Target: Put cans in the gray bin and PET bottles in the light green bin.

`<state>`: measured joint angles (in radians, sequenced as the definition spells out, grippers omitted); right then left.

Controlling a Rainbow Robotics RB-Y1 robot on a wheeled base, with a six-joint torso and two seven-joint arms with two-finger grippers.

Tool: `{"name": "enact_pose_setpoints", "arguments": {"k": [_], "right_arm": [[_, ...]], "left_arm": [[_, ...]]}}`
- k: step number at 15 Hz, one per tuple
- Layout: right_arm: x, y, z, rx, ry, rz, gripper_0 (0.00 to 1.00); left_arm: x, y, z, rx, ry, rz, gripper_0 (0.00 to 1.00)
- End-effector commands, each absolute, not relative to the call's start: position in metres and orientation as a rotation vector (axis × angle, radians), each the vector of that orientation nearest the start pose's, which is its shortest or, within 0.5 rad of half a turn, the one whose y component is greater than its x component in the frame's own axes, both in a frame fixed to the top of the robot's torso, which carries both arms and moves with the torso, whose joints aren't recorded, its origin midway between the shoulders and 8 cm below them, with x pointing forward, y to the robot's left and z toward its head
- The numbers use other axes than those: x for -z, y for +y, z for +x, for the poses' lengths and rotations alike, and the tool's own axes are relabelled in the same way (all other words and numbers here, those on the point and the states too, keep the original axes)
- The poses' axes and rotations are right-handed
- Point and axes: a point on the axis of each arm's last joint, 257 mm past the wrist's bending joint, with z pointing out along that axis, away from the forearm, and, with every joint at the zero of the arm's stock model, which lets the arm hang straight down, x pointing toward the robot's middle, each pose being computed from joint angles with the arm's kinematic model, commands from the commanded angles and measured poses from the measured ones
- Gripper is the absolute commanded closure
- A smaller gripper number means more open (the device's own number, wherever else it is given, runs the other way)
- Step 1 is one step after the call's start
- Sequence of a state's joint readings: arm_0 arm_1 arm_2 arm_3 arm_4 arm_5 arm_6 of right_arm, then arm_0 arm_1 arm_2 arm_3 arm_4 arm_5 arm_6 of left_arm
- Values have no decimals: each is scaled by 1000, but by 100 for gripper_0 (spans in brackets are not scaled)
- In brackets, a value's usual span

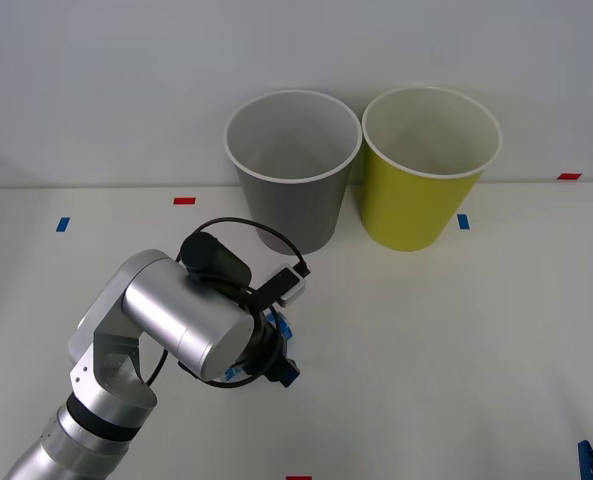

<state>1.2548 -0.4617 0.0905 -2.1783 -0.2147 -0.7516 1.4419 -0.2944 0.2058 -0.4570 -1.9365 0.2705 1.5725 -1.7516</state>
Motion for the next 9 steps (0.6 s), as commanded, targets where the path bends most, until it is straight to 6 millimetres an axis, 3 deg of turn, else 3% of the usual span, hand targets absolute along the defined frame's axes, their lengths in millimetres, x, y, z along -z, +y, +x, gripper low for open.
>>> {"name": "enact_pose_setpoints", "arguments": {"k": [1,9], "right_arm": [[177,-312,187,-11,1488,-9,0],[177,-312,187,-11,1488,-9,0]], "left_arm": [[307,53,405,60,2420,1083,0],[314,57,412,26,2431,1095,0]]}}
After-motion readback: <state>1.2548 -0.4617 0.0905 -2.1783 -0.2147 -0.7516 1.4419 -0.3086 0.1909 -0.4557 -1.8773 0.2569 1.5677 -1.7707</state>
